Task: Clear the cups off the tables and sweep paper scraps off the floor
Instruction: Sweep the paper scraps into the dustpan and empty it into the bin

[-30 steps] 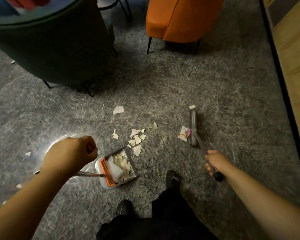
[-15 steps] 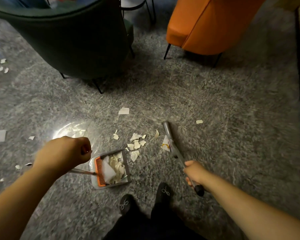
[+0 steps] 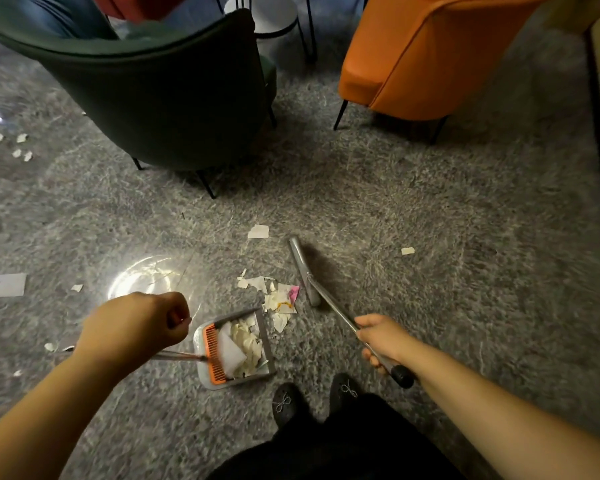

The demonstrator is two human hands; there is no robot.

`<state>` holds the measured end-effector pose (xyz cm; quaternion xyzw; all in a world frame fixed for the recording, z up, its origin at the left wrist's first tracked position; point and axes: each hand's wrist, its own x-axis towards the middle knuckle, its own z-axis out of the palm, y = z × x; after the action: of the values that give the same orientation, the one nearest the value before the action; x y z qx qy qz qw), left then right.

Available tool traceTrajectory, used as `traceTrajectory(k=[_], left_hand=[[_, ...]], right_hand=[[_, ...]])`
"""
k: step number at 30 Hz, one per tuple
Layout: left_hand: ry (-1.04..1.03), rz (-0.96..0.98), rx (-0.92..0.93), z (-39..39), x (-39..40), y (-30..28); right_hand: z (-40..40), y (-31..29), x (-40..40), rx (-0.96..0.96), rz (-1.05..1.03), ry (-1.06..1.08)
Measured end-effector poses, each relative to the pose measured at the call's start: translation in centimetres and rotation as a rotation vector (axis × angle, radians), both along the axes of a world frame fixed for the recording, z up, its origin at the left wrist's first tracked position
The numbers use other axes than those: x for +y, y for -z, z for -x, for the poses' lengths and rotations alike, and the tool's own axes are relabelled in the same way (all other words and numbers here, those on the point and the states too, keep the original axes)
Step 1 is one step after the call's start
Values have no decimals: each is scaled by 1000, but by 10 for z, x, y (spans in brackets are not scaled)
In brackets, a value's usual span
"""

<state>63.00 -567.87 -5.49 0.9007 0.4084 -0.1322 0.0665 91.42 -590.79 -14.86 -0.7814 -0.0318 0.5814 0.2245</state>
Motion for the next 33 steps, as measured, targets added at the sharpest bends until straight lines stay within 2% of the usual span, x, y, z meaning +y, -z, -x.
traceTrajectory(k=[3, 7, 11, 15, 20, 24, 28, 33], left_hand=[[-28, 16, -35, 2, -4, -2], [-225, 63, -98, 0, -4, -4], [-369, 65, -196, -13, -4, -3], [-436, 54, -205, -34, -10, 7], [-455, 17, -198, -36, 0, 51], [-585, 104, -241, 5, 33, 123], [-607, 201, -243, 29, 59, 179], [-641, 260, -238, -3, 54, 185]], right_hand=[[-7, -8, 2, -43, -36, 56], [-33, -12, 7, -87, -61, 113], [-71, -6, 11, -136, -68, 172], [-121, -1, 10, -158, -70, 213], [-199, 6, 0, -197, -11, 177], [-256, 15, -11, -223, 44, 152], [-304, 30, -17, -257, 90, 117], [-341, 47, -13, -287, 148, 31]])
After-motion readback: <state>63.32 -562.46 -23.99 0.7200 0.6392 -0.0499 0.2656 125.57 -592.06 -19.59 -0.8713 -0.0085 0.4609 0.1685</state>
